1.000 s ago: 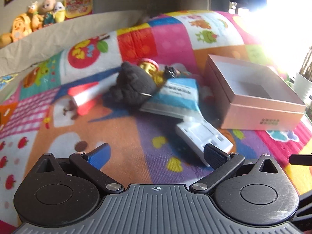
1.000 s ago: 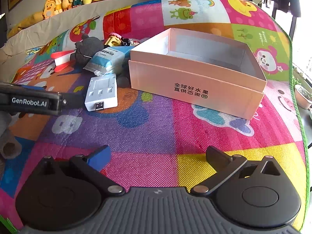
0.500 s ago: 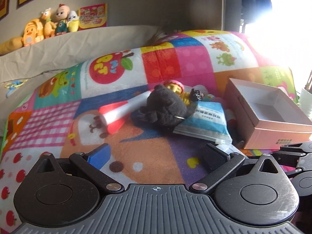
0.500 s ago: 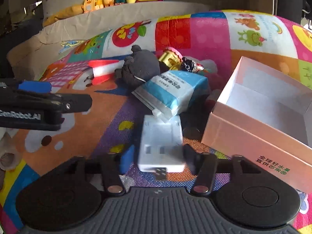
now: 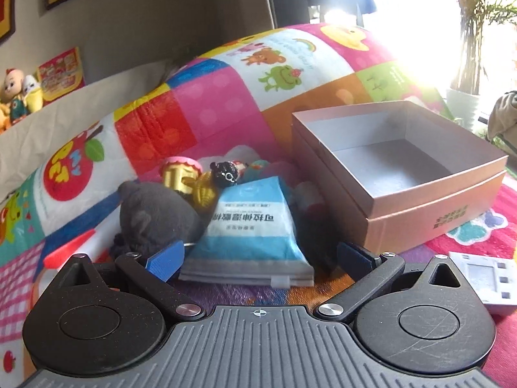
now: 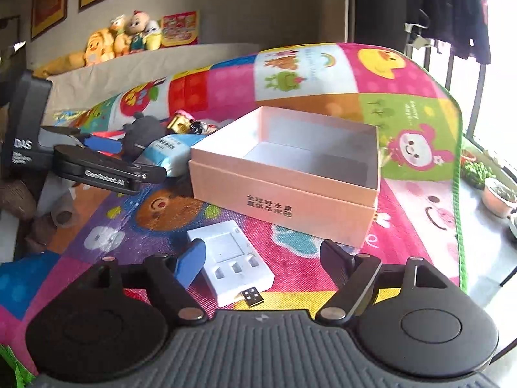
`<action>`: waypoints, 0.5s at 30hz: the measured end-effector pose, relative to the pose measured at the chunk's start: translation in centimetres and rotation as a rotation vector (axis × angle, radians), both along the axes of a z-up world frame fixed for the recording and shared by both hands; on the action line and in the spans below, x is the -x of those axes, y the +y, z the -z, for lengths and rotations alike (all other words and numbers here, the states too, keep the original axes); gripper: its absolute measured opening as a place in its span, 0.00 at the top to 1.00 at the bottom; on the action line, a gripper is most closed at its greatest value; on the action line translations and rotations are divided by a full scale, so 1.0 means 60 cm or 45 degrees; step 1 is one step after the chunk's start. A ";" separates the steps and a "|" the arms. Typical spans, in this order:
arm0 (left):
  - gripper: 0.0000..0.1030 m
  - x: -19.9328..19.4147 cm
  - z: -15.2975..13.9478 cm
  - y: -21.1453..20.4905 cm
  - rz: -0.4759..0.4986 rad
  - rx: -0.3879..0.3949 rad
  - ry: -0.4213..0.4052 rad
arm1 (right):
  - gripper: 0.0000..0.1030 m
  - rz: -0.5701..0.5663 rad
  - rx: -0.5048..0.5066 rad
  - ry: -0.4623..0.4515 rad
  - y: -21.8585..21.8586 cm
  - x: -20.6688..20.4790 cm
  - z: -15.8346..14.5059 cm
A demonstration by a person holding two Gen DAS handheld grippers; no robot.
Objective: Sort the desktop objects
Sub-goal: 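Grasp the blue wet-wipes pack with the left tool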
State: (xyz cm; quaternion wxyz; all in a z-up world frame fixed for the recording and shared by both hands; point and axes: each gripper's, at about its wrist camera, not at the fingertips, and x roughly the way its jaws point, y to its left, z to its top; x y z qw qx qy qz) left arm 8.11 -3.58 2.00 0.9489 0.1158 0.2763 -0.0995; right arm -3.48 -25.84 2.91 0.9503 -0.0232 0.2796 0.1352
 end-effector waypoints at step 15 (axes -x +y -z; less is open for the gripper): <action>0.50 0.147 -0.021 0.044 0.063 0.078 0.081 | 0.20 -0.003 0.045 0.016 0.018 0.003 0.021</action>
